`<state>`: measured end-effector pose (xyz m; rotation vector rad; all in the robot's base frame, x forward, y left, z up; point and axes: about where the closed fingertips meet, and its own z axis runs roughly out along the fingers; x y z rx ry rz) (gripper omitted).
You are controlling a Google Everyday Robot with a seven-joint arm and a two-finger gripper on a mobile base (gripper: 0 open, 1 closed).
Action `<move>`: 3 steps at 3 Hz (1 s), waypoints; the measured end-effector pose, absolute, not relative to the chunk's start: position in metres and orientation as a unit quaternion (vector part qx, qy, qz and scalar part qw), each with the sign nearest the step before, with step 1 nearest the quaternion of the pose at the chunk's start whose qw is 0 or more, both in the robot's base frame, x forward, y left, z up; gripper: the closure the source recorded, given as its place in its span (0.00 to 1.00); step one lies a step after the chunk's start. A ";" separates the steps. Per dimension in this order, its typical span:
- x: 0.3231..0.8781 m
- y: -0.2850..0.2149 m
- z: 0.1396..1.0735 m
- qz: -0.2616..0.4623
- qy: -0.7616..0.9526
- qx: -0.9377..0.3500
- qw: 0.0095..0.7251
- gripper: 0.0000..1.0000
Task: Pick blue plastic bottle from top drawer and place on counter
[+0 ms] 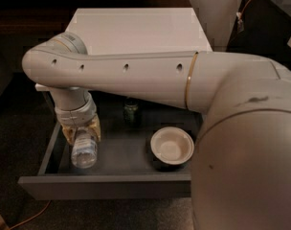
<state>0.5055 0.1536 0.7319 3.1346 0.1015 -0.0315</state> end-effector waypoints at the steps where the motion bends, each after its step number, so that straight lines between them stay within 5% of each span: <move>1: 0.483 0.161 0.772 -0.003 0.062 0.998 -0.020 1.00; 3: 0.460 0.166 0.840 0.034 0.110 0.991 -0.062 1.00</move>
Offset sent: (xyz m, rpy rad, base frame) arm -0.0523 0.0174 0.1089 0.1310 -0.0617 0.1575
